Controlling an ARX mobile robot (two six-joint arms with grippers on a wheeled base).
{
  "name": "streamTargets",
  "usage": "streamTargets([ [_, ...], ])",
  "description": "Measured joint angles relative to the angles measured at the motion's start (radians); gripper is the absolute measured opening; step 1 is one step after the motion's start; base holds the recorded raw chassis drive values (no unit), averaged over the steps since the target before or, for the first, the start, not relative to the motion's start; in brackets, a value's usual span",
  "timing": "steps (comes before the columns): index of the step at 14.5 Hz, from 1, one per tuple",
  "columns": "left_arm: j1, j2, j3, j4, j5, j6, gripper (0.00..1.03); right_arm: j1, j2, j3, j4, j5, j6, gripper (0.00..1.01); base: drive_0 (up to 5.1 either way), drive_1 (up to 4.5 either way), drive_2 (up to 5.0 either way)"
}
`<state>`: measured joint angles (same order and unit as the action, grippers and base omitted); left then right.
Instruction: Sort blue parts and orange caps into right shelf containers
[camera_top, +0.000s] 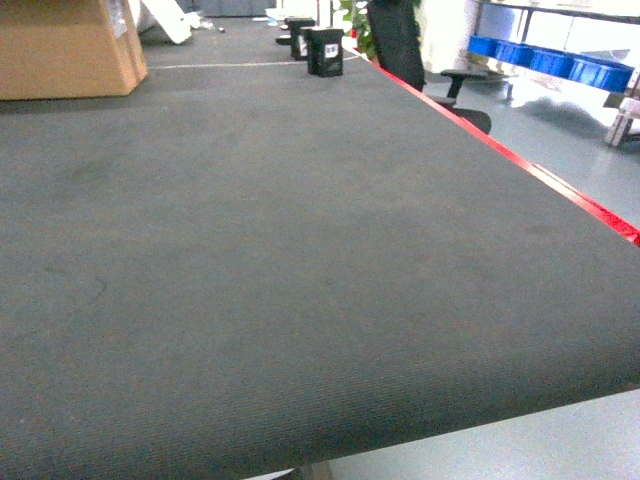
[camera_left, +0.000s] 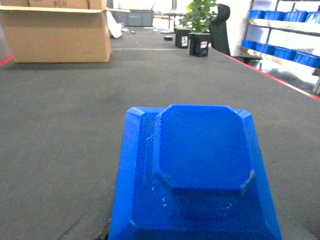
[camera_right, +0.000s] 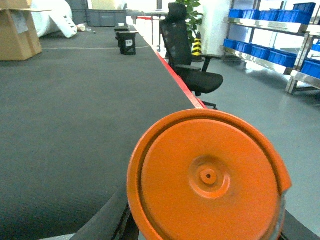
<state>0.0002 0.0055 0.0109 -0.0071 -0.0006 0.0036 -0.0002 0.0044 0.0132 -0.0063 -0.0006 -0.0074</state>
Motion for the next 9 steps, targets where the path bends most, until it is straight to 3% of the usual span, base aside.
streamTargets([
  [9, 0.0, 0.0, 0.0, 0.0, 0.0, 0.0, 0.43, 0.0, 0.0, 0.0, 0.0, 0.0, 0.0, 0.45, -1.5, -1.5, -1.5],
])
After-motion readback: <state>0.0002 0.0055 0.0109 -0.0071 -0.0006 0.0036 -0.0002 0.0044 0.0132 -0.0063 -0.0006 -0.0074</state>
